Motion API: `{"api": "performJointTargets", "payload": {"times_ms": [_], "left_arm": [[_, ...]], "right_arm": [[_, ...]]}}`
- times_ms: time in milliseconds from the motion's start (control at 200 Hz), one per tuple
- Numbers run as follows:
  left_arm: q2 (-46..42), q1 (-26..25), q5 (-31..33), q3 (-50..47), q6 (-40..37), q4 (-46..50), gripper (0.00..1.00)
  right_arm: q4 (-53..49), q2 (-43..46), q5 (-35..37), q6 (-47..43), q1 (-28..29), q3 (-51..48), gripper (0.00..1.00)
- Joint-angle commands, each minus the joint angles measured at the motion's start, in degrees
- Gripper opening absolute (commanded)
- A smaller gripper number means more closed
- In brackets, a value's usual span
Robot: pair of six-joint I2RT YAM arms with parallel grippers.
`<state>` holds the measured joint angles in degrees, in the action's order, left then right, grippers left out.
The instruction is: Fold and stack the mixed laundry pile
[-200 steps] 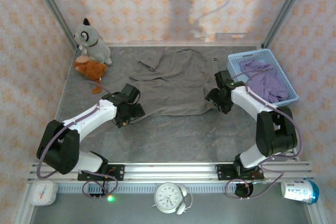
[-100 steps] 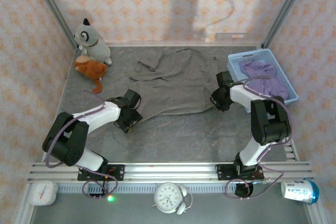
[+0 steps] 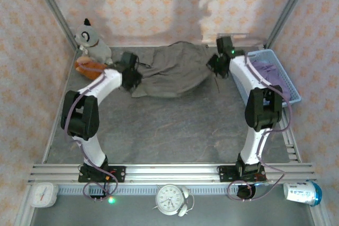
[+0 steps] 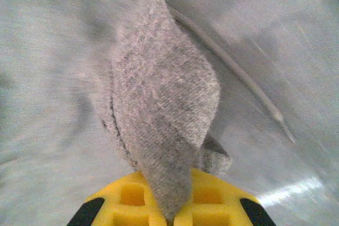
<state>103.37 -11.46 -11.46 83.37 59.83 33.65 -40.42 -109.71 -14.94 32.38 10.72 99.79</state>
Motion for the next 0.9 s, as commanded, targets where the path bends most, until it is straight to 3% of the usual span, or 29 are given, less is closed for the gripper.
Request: {"api": "performJointTargets", "payload": {"times_ms": [0,110,215,295,460,610,736,896], "left_arm": [[-3.0,2.5,2.0,20.5,-8.3,5.1,0.00],[-2.6,3.5,3.5,37.8,-13.3,10.1,0.00],[-6.1,3.5,4.8,40.3,-15.9,11.0,0.00],[-12.0,3.6,4.1,29.4,-15.9,7.1,0.00],[-25.6,2.6,1.6,-7.5,-10.6,-1.4,0.00],[-36.5,-2.8,2.9,-34.6,-4.6,-2.6,0.00],[-46.5,-4.6,7.6,-44.5,0.0,3.2,0.00],[-51.6,-4.2,13.8,-45.1,0.3,3.6,0.00]], "right_arm": [[-10.5,0.9,3.1,-9.8,-0.3,20.4,0.00],[-12.8,1.9,3.0,-13.5,-0.3,34.2,0.00],[-9.7,7.5,2.1,-15.3,-0.3,30.7,0.00],[-6.0,13.6,-0.3,-15.4,-0.3,19.0,0.00],[-0.5,27.6,-0.4,-12.0,-0.3,-14.6,0.00],[4.8,38.7,-8.3,-3.1,0.0,-43.1,0.00],[6.1,47.8,-10.4,2.2,0.7,-56.2,0.00],[5.6,50.5,-8.4,2.1,0.7,-56.8,0.00]]}}
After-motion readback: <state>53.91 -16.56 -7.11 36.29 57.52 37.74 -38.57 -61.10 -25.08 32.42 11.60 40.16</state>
